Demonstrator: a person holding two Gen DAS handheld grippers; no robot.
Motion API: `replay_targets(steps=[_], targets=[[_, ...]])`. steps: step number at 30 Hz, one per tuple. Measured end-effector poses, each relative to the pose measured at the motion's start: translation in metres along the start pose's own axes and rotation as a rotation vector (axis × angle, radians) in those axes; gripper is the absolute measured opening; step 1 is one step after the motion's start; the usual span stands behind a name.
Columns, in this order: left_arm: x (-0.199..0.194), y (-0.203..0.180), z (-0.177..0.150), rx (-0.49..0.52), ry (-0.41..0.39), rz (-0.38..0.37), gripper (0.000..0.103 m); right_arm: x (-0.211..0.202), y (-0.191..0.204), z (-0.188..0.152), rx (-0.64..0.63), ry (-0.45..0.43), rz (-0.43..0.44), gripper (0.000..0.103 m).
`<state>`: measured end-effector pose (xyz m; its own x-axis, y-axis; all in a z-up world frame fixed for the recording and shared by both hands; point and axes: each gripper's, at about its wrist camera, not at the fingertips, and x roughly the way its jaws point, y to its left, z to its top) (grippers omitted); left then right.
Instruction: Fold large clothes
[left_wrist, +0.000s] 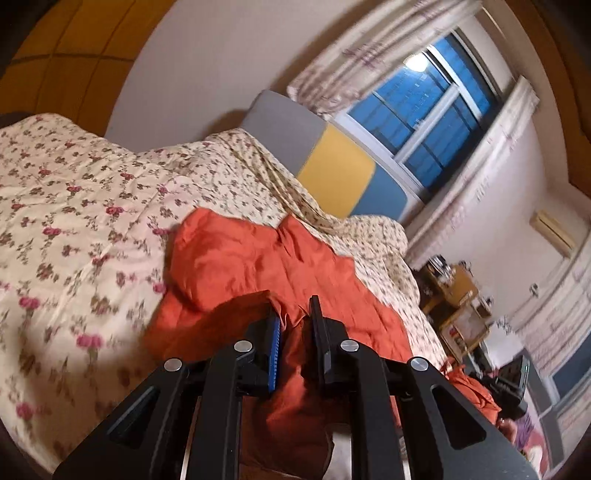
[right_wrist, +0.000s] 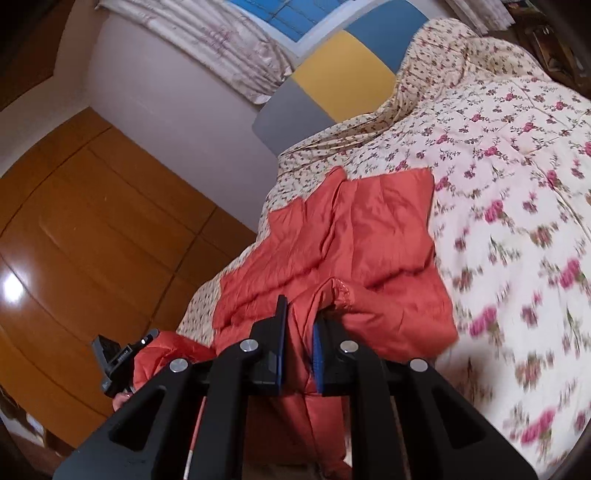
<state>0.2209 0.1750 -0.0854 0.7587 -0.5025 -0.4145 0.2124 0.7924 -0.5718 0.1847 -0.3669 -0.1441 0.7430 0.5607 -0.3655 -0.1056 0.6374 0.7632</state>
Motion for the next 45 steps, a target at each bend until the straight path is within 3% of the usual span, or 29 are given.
replay_targets(steps=[12, 21, 22, 24, 26, 28, 29, 31, 33, 35, 38, 40, 45], targets=[[0.088, 0.034, 0.047, -0.048, 0.049, 0.093, 0.014, 0.081, -0.053, 0.060, 0.170, 0.013, -0.069, 0.011], [0.136, 0.075, 0.063, -0.149, 0.085, 0.184, 0.014, 0.112, -0.100, 0.080, 0.347, -0.048, -0.061, 0.030], [0.140, 0.077, 0.064, -0.160, 0.091, 0.185, 0.015, 0.112, -0.100, 0.079, 0.354, -0.055, -0.054, 0.037], [0.145, 0.082, 0.065, -0.192, 0.105, 0.186, 0.022, 0.111, -0.102, 0.081, 0.371, -0.088, -0.006, 0.053], [0.143, 0.086, 0.068, -0.235, 0.099, 0.155, 0.040, 0.106, -0.099, 0.082, 0.364, -0.129, 0.021, 0.069], [0.126, 0.090, 0.075, -0.273, 0.004, 0.152, 0.076, 0.099, -0.093, 0.085, 0.325, -0.166, 0.034, 0.076], [0.116, 0.089, 0.077, -0.268, -0.051, 0.174, 0.080, 0.094, -0.089, 0.085, 0.304, -0.177, 0.036, 0.078], [0.100, 0.089, 0.079, -0.241, -0.112, 0.194, 0.083, 0.085, -0.082, 0.085, 0.250, -0.199, 0.040, 0.080], [0.093, 0.090, 0.076, -0.205, -0.086, 0.201, 0.083, 0.072, -0.079, 0.082, 0.212, -0.227, 0.034, 0.086], [0.084, 0.091, 0.065, -0.159, -0.067, 0.211, 0.090, 0.058, -0.075, 0.077, 0.173, -0.278, -0.001, 0.100], [0.072, 0.091, 0.041, -0.066, -0.058, 0.185, 0.097, 0.038, -0.082, 0.064, 0.115, -0.307, -0.095, 0.101], [0.070, 0.090, 0.021, -0.001, -0.036, 0.182, 0.100, 0.044, -0.092, 0.059, 0.102, -0.219, -0.162, 0.101], [0.106, 0.090, -0.007, 0.075, 0.139, 0.206, 0.100, 0.091, -0.106, 0.049, 0.078, 0.028, -0.241, 0.101]])
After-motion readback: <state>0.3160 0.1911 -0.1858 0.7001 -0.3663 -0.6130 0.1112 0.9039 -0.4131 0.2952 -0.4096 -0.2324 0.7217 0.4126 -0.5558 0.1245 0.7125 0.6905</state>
